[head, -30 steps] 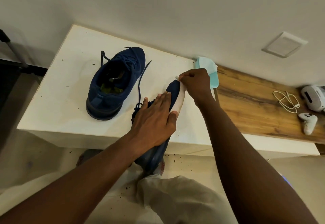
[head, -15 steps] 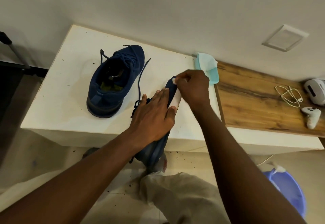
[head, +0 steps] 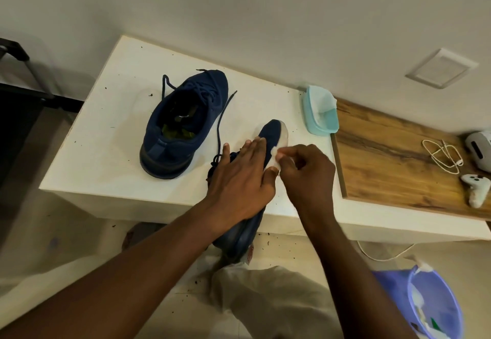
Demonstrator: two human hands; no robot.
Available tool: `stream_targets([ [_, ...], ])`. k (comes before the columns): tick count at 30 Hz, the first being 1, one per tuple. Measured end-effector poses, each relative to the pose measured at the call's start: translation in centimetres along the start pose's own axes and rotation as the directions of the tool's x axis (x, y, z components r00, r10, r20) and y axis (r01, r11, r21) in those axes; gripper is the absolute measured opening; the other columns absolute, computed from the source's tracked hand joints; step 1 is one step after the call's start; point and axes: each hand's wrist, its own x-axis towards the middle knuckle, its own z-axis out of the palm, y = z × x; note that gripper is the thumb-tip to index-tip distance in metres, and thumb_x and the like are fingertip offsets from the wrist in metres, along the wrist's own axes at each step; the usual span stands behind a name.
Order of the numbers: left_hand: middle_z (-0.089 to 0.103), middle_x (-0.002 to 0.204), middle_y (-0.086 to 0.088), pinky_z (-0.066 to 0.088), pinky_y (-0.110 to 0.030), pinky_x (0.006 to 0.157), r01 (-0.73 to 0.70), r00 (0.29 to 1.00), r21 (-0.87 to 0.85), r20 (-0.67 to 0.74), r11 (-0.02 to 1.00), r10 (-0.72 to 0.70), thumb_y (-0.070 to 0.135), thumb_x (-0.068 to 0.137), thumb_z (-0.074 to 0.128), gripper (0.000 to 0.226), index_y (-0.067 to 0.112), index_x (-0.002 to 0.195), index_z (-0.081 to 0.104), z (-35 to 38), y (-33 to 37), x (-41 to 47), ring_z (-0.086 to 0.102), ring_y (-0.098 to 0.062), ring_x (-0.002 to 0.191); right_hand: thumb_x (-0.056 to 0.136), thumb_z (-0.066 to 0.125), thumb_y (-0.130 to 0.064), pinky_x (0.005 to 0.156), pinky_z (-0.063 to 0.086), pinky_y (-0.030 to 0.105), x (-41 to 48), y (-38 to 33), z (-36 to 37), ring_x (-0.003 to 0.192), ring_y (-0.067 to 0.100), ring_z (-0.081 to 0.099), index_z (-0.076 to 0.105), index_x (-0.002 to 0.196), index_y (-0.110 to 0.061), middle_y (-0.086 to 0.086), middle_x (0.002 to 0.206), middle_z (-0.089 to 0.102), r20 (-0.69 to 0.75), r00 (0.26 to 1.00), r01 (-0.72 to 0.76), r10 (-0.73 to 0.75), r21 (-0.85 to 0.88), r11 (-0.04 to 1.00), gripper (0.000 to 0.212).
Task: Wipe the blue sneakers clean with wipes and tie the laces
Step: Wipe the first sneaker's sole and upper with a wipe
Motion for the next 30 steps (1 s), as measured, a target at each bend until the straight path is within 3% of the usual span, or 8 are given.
stream_targets([
  [4, 0.014, 0.170, -0.003, -0.006, -0.046, 0.127, -0.002, 1.000, 0.022, -0.002, 1.000, 0.002, 0.048, 0.098, 0.019, 0.074, 0.015, 0.163, 0.008, 0.2, -0.1, 0.1, 0.011, -0.014, 0.156, 0.088, 0.069, -0.018, 0.071, 0.049, 0.015, 7.8, 0.1, 1.5, 0.079, 0.008, 0.064, 0.076, 0.092, -0.012, 0.001, 0.089, 0.072, 0.047, 0.999, -0.009, 0.014, -0.102, 0.995, 0.011],
  [9, 0.014, 0.170, -0.003, -0.009, -0.043, 0.125, 0.025, 1.000, 0.050, -0.016, 0.998, -0.024, 0.050, 0.095, 0.013, 0.076, 0.015, 0.163, 0.007, 0.2, -0.2, 0.0, 0.013, -0.016, 0.156, 0.085, 0.073, -0.016, 0.059, 0.046, 0.019, 14.4, 0.7, 3.5, 0.075, 0.020, 0.062, 0.066, 0.082, -0.001, 0.006, 0.076, 0.065, 0.199, 0.966, -0.111, 0.164, -0.256, 0.960, 0.017],
  [12, 0.015, 0.169, -0.003, -0.008, -0.044, 0.125, 0.018, 1.000, 0.054, -0.022, 0.998, -0.017, 0.049, 0.096, 0.015, 0.076, 0.014, 0.163, 0.008, 0.3, -0.2, 0.0, 0.013, -0.016, 0.156, 0.090, 0.068, -0.018, 0.068, 0.049, 0.018, 11.1, 0.1, 2.1, 0.083, 0.017, 0.067, 0.074, 0.095, -0.004, 0.007, 0.091, 0.072, 0.163, 0.983, -0.049, 0.086, -0.220, 0.974, 0.016],
  [16, 0.012, 0.170, -0.003, -0.007, -0.046, 0.127, -0.003, 1.000, 0.033, -0.008, 0.999, 0.003, 0.048, 0.100, 0.019, 0.072, 0.014, 0.163, 0.006, 0.5, 0.1, 0.0, 0.009, -0.014, 0.156, 0.091, 0.068, -0.017, 0.065, 0.042, 0.007, 2.0, -0.1, -0.6, 0.074, 0.002, 0.062, 0.076, 0.093, -0.016, -0.003, 0.085, 0.069, 0.076, 0.997, -0.024, 0.032, -0.114, 0.993, 0.009],
  [19, 0.013, 0.170, -0.002, -0.007, -0.046, 0.127, -0.009, 1.000, 0.058, -0.004, 0.998, 0.010, 0.049, 0.097, 0.016, 0.075, 0.015, 0.163, 0.006, 0.5, 0.2, 0.0, 0.009, -0.014, 0.156, 0.089, 0.069, -0.015, 0.066, 0.038, 0.001, 0.1, 0.0, -0.3, 0.076, 0.002, 0.060, 0.076, 0.091, -0.017, -0.004, 0.086, 0.066, 0.016, 1.000, -0.019, 0.019, -0.051, 0.999, 0.008],
  [24, 0.014, 0.170, -0.003, -0.010, -0.045, 0.126, -0.006, 1.000, 0.057, -0.002, 0.998, 0.006, 0.049, 0.098, 0.016, 0.074, 0.014, 0.163, 0.007, 0.7, 0.0, 0.1, 0.011, -0.014, 0.156, 0.087, 0.068, -0.012, 0.065, 0.044, 0.012, 9.5, -0.4, 1.9, 0.078, 0.011, 0.065, 0.076, 0.093, -0.006, 0.002, 0.087, 0.071, 0.077, 0.995, -0.047, 0.056, -0.113, 0.992, 0.012],
  [28, 0.012, 0.170, -0.003, -0.014, -0.042, 0.123, 0.024, 1.000, 0.066, -0.007, 0.998, -0.024, 0.050, 0.102, 0.014, 0.070, 0.015, 0.162, 0.005, 0.6, -0.2, 0.2, 0.009, -0.015, 0.156, 0.082, 0.074, -0.010, 0.069, 0.057, 0.037, 13.8, 0.4, 3.5, 0.080, 0.029, 0.070, 0.072, 0.091, 0.008, 0.020, 0.089, 0.073, 0.176, 0.965, -0.168, 0.193, -0.145, 0.975, 0.021],
  [30, 0.012, 0.170, -0.003, -0.014, -0.041, 0.122, 0.024, 1.000, 0.055, -0.010, 0.998, -0.023, 0.048, 0.105, 0.017, 0.067, 0.015, 0.162, 0.005, 0.6, -0.2, 0.2, 0.009, -0.016, 0.156, 0.087, 0.069, -0.012, 0.070, 0.057, 0.034, 12.7, 0.3, 2.9, 0.079, 0.025, 0.068, 0.072, 0.093, 0.005, 0.018, 0.091, 0.072, 0.174, 0.971, -0.138, 0.164, -0.152, 0.979, 0.019],
])
